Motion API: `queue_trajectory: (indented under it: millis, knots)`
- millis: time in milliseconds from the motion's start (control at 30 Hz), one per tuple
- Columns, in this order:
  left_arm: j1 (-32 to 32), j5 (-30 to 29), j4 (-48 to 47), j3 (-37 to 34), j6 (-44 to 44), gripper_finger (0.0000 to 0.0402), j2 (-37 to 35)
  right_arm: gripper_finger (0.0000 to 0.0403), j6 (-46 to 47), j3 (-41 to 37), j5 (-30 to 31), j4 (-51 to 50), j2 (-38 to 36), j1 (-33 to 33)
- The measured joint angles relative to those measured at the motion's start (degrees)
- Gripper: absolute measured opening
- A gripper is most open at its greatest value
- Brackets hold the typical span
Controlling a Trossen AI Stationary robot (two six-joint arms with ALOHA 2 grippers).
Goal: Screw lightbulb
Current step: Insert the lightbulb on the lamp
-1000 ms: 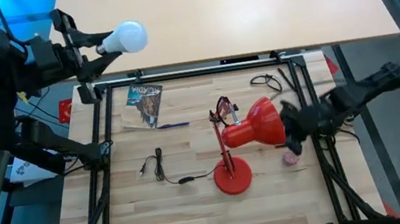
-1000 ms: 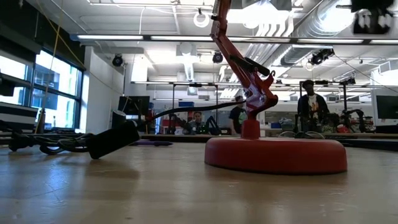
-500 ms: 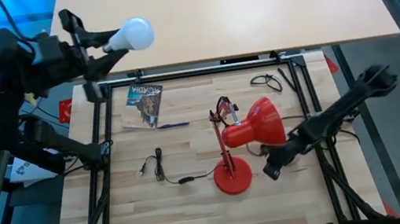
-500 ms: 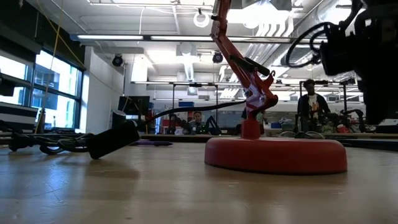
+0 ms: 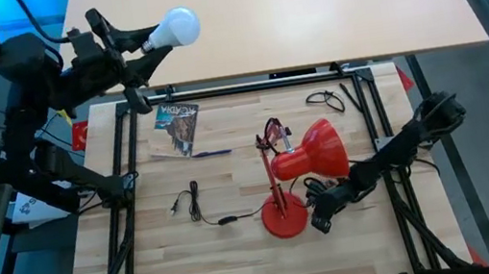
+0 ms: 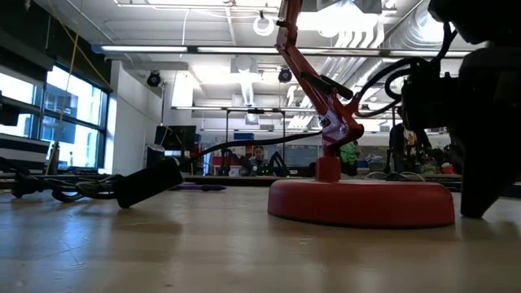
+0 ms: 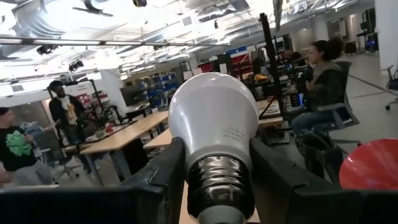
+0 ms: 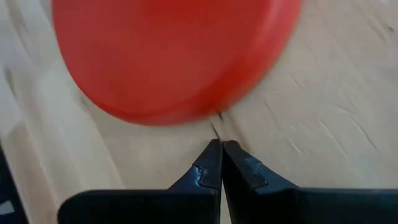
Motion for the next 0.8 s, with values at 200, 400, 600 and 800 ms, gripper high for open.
queue_trajectory:
  millis: [200,400,600,800]
  knots:
    - [0.0,0.0,-2.0,0.0,1.0,0.0129,-1.5,0.0,1.2,4.5,4.6,-4.4,2.8,0.1]
    - [-0.2,0.5,-2.6,0.0,-0.1,0.0129,-3.0,0.0,-1.5,10.3,8.8,-5.3,8.2,-1.2]
    - [-0.3,0.8,-3.5,0.0,0.0,0.0129,-5.2,0.0,-2.8,17.4,12.6,-5.7,14.3,-2.0]
    - [-0.3,2.0,-4.8,0.0,-0.1,0.0129,-7.0,0.0,-6.8,24.5,13.5,-6.5,19.8,-4.6]
